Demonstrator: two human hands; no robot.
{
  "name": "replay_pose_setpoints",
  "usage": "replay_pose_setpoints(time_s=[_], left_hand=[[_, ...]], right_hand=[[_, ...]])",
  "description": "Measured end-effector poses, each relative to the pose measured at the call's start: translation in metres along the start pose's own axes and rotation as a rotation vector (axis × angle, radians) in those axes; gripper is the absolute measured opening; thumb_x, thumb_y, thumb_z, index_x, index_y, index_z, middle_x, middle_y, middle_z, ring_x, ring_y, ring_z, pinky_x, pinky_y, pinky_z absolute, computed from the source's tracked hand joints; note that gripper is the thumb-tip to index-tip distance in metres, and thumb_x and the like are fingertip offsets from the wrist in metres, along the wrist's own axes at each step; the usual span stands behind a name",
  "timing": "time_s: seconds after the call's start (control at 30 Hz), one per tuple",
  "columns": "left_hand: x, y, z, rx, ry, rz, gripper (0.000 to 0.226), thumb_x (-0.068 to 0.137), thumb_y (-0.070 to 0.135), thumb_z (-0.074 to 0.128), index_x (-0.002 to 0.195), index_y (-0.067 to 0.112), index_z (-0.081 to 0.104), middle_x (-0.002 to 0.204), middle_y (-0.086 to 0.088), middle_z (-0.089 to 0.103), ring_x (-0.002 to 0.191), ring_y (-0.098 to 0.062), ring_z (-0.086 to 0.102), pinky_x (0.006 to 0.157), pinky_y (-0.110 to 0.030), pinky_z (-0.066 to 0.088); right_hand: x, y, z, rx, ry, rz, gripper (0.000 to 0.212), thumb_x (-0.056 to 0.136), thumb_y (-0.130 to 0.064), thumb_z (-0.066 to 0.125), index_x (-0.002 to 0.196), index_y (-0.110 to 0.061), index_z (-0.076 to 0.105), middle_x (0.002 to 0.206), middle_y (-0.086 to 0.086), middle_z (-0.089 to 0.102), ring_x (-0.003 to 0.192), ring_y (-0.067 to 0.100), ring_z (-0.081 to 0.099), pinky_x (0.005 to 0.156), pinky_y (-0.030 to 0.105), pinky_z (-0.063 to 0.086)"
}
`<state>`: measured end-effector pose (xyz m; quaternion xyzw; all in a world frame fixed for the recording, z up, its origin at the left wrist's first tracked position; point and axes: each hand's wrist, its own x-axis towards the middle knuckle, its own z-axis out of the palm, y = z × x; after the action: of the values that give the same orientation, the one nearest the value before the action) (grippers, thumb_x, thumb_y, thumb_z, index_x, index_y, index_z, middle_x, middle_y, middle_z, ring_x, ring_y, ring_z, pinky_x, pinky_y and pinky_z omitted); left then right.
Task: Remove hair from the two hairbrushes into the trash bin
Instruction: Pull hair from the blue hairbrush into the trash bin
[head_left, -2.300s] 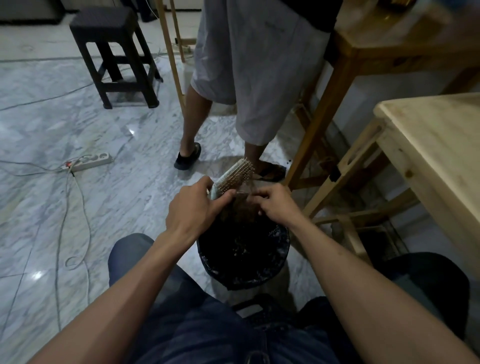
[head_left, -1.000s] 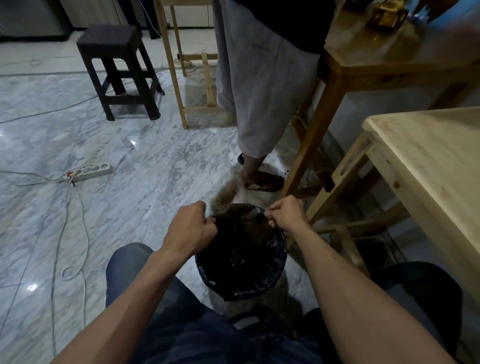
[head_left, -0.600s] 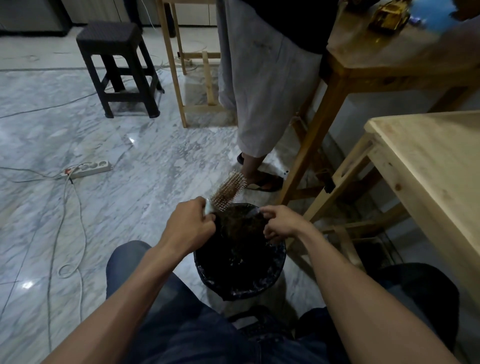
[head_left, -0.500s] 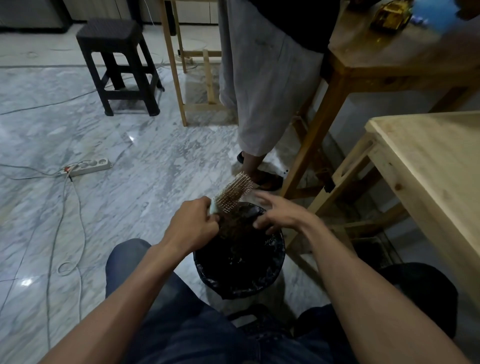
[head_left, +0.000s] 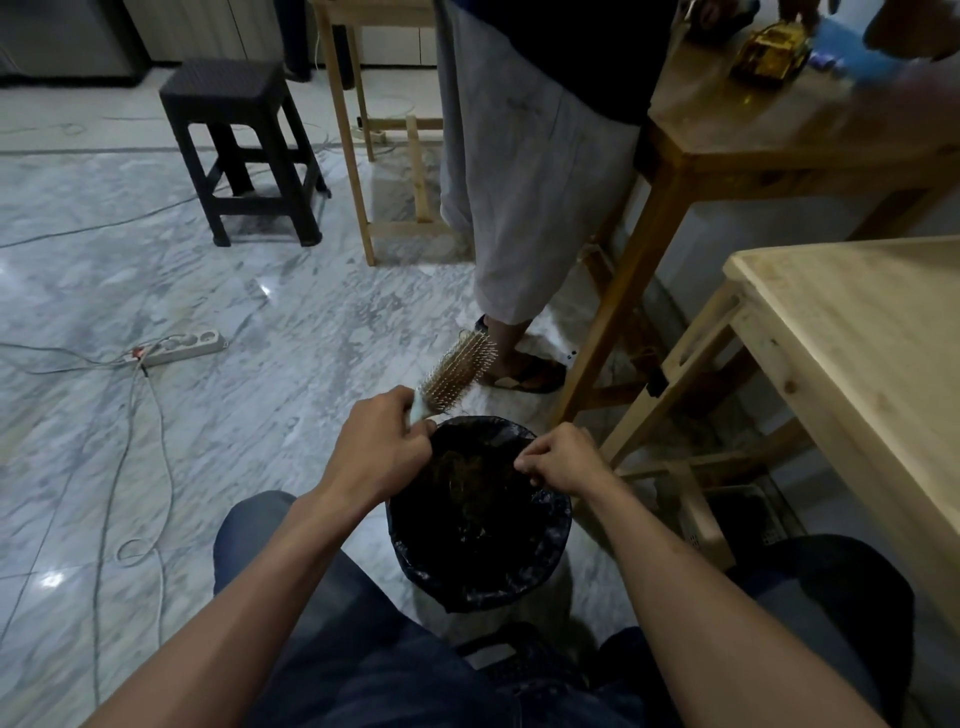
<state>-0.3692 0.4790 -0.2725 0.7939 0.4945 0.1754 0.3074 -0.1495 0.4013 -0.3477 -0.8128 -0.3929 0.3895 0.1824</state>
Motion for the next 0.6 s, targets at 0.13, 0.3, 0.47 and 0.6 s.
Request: replay_pose_setpoints(time_s=[0.13,0.3,0.47,0.6], left_hand=[[0.004,0.0,0.005,0.018,-0.019,0.013,0.037,0.089,0.018,0.065,0.067,0.01,0.037,0.058,-0.01,0.038,0.053,-0.024,0.031,0.053,-0.035,0.022],[0.007,-0.002,0.007,0.043,-0.012,0.011,0.029,0.088,0.02,0.065,0.077,-0.003,0.051,0.065,-0.024,0.053,0.054,-0.026,0.037,0.053,-0.037,0.025],[0.008,-0.001,0.009,0.076,-0.031,0.016,0.026,0.088,0.019,0.064,0.079,-0.003,0.053,0.067,-0.023,0.053,0.054,-0.025,0.036,0.053,-0.037,0.024],[0.008,-0.005,0.004,0.079,-0.013,0.005,0.02,0.087,0.02,0.064,0.085,0.0,0.059,0.071,-0.021,0.06,0.057,-0.031,0.049,0.052,-0.037,0.03]], right_hand=[[-0.003,-0.021,-0.014,0.003,-0.37,0.038,0.064,0.093,0.001,0.069,0.151,-0.019,0.051,0.15,0.009,0.052,0.085,0.019,0.071,0.062,0.029,0.06],[-0.013,-0.045,-0.034,0.487,-0.437,-0.091,0.07,0.089,-0.021,0.08,0.151,-0.023,0.047,0.139,0.003,0.063,0.098,0.022,0.075,0.07,0.029,0.059],[-0.01,-0.046,-0.024,0.614,-0.202,-0.161,0.017,0.094,-0.017,0.074,0.101,-0.001,0.076,0.082,0.009,0.073,0.061,0.009,0.062,0.054,0.018,0.051],[-0.005,-0.021,-0.017,0.43,-0.009,0.01,0.011,0.094,-0.009,0.074,0.093,-0.001,0.08,0.073,0.01,0.072,0.054,0.01,0.06,0.054,0.019,0.052]])
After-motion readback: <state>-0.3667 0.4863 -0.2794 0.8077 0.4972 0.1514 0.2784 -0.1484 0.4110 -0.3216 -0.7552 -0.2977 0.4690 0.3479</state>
